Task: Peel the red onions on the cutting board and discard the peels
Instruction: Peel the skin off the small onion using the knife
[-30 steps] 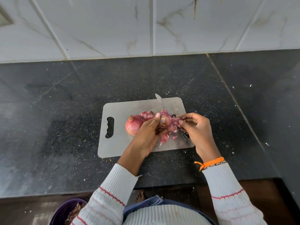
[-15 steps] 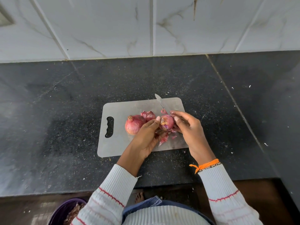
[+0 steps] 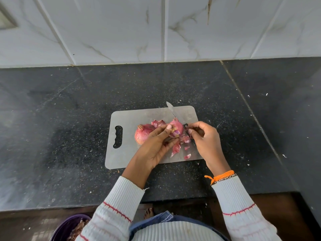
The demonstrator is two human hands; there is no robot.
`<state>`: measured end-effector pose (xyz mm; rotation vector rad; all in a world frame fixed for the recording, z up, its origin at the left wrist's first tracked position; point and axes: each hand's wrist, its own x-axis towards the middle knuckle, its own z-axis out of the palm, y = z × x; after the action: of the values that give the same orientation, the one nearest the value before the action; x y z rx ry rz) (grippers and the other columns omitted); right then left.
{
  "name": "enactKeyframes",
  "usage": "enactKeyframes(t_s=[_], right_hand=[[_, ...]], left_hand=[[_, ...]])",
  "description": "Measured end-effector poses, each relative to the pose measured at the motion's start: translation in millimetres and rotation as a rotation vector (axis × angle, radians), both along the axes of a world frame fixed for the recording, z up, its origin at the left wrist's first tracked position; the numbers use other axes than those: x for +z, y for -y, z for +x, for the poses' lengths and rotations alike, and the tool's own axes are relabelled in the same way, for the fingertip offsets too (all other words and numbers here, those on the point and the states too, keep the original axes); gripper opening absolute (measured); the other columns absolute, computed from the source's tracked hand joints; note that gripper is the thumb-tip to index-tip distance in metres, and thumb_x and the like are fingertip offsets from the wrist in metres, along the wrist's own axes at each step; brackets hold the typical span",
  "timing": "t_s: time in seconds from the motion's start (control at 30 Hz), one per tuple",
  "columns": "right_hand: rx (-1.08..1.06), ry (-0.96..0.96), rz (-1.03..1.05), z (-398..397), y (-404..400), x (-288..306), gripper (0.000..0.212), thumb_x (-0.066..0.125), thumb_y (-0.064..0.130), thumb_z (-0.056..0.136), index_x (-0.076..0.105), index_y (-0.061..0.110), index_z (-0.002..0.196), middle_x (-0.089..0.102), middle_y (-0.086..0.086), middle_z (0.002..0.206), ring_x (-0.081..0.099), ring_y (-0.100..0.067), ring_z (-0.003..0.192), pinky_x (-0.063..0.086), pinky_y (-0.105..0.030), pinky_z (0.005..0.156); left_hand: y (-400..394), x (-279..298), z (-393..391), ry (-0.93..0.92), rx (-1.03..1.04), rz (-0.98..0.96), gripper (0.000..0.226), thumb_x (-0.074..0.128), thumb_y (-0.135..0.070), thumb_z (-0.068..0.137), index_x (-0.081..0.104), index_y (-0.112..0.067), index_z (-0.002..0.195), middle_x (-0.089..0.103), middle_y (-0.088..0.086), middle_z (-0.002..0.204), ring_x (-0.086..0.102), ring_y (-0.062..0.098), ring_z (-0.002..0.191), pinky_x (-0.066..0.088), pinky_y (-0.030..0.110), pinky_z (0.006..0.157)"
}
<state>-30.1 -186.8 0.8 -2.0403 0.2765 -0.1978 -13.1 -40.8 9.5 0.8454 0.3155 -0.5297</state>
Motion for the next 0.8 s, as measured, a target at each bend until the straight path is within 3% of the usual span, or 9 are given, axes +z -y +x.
enactKeyframes(t_s=[0.17, 0.27, 0.37, 0.57, 0.8], right_hand=[[0.059, 0.014, -0.115, -2.1, -4.5, 0.4, 0.016, 0.058, 0.002, 0.087, 0.068, 0.012, 0.093, 0.062, 0.01, 0.086, 0.055, 0.007, 0.076, 0.04, 0.003, 0.066], [0.015, 0.139, -0.102, -3.1, -10.4, 5.3, 0.012, 0.058, 0.006, 0.087, 0.068, 0.012, 0.091, 0.063, 0.008, 0.087, 0.057, 0.004, 0.079, 0.042, -0.001, 0.069], [0.006, 0.256, -0.077, -3.4, -14.9, 10.7, 0.007, 0.064, 0.007, 0.083, 0.067, 0.012, 0.087, 0.065, 0.005, 0.086, 0.06, 0.0, 0.081, 0.045, -0.005, 0.07], [0.006, 0.281, -0.056, -3.2, -16.4, 12.3, 0.007, 0.072, 0.01, 0.077, 0.068, 0.014, 0.081, 0.066, 0.004, 0.082, 0.061, 0.0, 0.082, 0.046, -0.006, 0.069], [0.012, 0.35, -0.106, -3.1, -13.7, 12.9, 0.008, 0.074, 0.009, 0.075, 0.07, 0.012, 0.081, 0.066, 0.004, 0.079, 0.062, -0.002, 0.08, 0.047, -0.007, 0.068]], left_hand=[[0.3, -2.2, 1.6, -0.003, 0.046, -0.031, 0.021, 0.05, 0.001, 0.09, 0.057, -0.009, 0.107, 0.068, 0.014, 0.09, 0.067, 0.02, 0.079, 0.06, 0.03, 0.067], [2.3, -2.6, -0.2, 0.025, 0.041, -0.005, 0.021, 0.05, 0.004, 0.089, 0.058, -0.01, 0.102, 0.065, 0.015, 0.095, 0.065, 0.023, 0.084, 0.057, 0.032, 0.072], [3.6, -2.2, -1.4, 0.079, 0.025, 0.02, 0.02, 0.051, 0.005, 0.088, 0.059, -0.01, 0.099, 0.067, 0.013, 0.088, 0.069, 0.019, 0.074, 0.057, 0.032, 0.074], [3.6, 1.8, -1.9, 0.126, -0.006, 0.011, 0.019, 0.052, 0.006, 0.086, 0.061, -0.007, 0.098, 0.073, 0.006, 0.074, 0.07, 0.015, 0.067, 0.059, 0.027, 0.067], [1.3, 4.1, -1.5, 0.135, -0.027, 0.011, 0.026, 0.055, 0.013, 0.08, 0.062, -0.004, 0.098, 0.072, 0.008, 0.084, 0.071, 0.019, 0.074, 0.059, 0.026, 0.062]])
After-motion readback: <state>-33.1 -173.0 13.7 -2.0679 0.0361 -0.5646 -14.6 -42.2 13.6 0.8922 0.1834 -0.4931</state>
